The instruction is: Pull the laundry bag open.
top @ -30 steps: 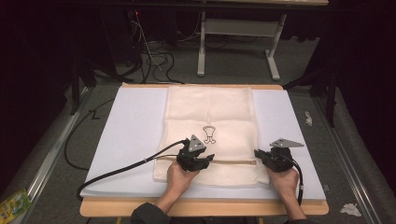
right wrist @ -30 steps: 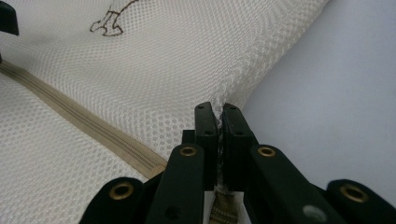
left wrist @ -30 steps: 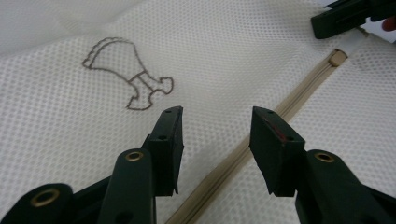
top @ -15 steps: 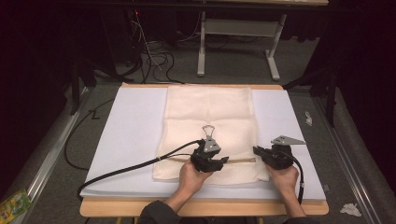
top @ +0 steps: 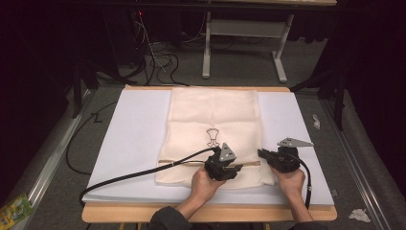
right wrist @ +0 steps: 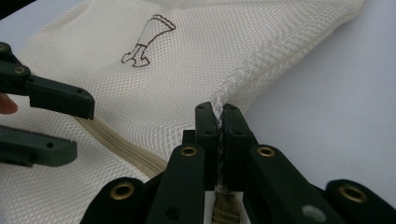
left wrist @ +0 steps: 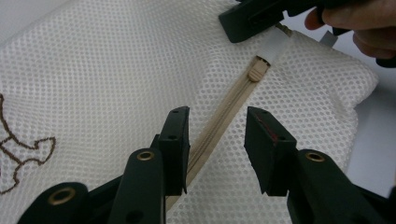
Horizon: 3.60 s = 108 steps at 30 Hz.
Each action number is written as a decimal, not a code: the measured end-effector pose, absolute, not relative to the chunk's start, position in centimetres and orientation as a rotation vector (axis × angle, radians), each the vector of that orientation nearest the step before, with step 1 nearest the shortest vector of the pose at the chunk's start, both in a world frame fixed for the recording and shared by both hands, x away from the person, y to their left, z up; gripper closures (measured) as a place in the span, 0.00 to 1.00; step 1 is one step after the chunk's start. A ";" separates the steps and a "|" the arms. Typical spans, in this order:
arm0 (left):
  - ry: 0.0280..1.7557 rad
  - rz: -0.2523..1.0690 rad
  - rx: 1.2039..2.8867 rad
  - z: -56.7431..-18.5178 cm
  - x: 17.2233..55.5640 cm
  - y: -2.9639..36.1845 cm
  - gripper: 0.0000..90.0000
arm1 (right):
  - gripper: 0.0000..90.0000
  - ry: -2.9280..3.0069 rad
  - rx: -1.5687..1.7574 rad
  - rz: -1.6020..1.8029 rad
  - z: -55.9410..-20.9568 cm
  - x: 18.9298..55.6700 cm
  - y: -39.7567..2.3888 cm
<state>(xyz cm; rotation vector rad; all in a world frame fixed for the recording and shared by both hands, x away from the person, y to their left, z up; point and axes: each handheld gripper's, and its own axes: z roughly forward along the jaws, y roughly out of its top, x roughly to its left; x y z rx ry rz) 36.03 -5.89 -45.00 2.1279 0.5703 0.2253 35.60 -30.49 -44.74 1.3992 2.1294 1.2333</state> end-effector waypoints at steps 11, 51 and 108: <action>0.569 0.108 2.090 -45.6 36.3 -8.0 0.71 | 0.98 2.126 1.377 1.273 -44.1 35.6 -30.3; 0.550 0.011 2.066 -46.7 37.0 -9.5 0.83 | 0.98 2.147 1.380 1.337 -44.1 35.5 -29.4; 0.520 0.033 2.128 -44.7 37.3 -8.3 0.97 | 0.98 2.153 1.339 1.286 -44.2 35.3 -29.8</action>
